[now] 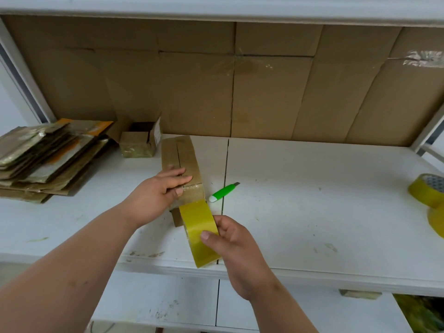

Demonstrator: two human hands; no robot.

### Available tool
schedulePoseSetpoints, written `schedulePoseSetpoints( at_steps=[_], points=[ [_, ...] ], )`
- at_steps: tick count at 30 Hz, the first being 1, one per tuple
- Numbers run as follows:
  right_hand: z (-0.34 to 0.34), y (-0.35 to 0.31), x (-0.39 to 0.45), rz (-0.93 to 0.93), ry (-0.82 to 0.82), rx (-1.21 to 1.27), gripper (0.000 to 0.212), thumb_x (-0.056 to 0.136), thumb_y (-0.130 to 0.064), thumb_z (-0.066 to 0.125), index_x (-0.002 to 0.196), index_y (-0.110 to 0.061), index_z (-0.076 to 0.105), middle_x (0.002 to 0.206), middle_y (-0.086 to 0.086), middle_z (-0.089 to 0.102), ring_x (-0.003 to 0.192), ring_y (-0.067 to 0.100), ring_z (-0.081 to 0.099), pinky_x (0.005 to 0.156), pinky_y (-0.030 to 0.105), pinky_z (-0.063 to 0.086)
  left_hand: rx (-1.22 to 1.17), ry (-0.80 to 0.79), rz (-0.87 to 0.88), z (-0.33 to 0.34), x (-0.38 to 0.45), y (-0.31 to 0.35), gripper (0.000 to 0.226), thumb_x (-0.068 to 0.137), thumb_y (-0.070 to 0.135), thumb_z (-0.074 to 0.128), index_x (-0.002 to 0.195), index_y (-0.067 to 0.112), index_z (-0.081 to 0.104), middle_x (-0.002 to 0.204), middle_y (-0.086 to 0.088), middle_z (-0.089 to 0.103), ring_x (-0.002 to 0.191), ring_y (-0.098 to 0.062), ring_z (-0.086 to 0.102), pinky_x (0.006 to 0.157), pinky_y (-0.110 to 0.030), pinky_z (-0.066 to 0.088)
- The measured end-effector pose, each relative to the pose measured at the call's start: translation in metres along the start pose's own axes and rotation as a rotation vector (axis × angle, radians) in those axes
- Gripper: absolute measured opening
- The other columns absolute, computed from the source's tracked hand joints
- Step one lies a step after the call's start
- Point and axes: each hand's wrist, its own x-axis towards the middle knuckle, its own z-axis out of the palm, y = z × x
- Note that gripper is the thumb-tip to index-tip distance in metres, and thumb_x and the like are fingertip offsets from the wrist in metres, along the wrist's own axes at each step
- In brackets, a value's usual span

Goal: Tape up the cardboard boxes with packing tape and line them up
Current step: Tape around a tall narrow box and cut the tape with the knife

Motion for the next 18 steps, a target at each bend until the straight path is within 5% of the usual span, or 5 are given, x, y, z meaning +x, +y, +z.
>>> schedulePoseSetpoints(
  at_steps=[12, 15, 18],
  points=[
    [0.011, -0.001, 0.012, 0.016, 0.046, -0.115, 0.021, 0.097, -0.013, 0.060, 0.115, -0.022, 0.064, 0.111, -0.002, 0.073, 0.102, 0.010, 0.067, 0.090, 0.025, 0.051, -0.182, -0.014, -0.137, -0.004, 0.016, 0.003, 0.047, 0.103, 0.008, 0.045, 0.146, 0.026, 0.046, 0.159, 0.014, 0.027, 0.150, -0.005, 0.005, 0.114, -0.019, 0.002],
    [0.011, 0.001, 0.014, 0.004, 0.061, -0.077, 0.031, 0.084, -0.025, 0.063, 0.115, -0.018, 0.066, 0.110, 0.002, 0.073, 0.097, 0.010, 0.066, 0.086, 0.025, 0.052, -0.289, 0.090, -0.188, -0.008, 0.008, 0.005, 0.062, 0.095, 0.010, 0.061, 0.149, 0.032, 0.039, 0.149, 0.024, 0.024, 0.144, 0.001, 0.016, 0.116, -0.020, 0.012],
    [0.010, 0.002, 0.016, 0.009, 0.064, -0.083, 0.033, 0.080, -0.030, 0.065, 0.111, -0.019, 0.069, 0.107, 0.002, 0.074, 0.096, 0.012, 0.067, 0.089, 0.030, 0.051, -0.231, 0.334, -0.232, -0.005, -0.002, 0.001, 0.059, 0.087, 0.016, 0.072, 0.140, 0.029, 0.050, 0.140, 0.012, 0.044, 0.127, -0.010, 0.044, 0.109, -0.032, 0.038]
  ],
)
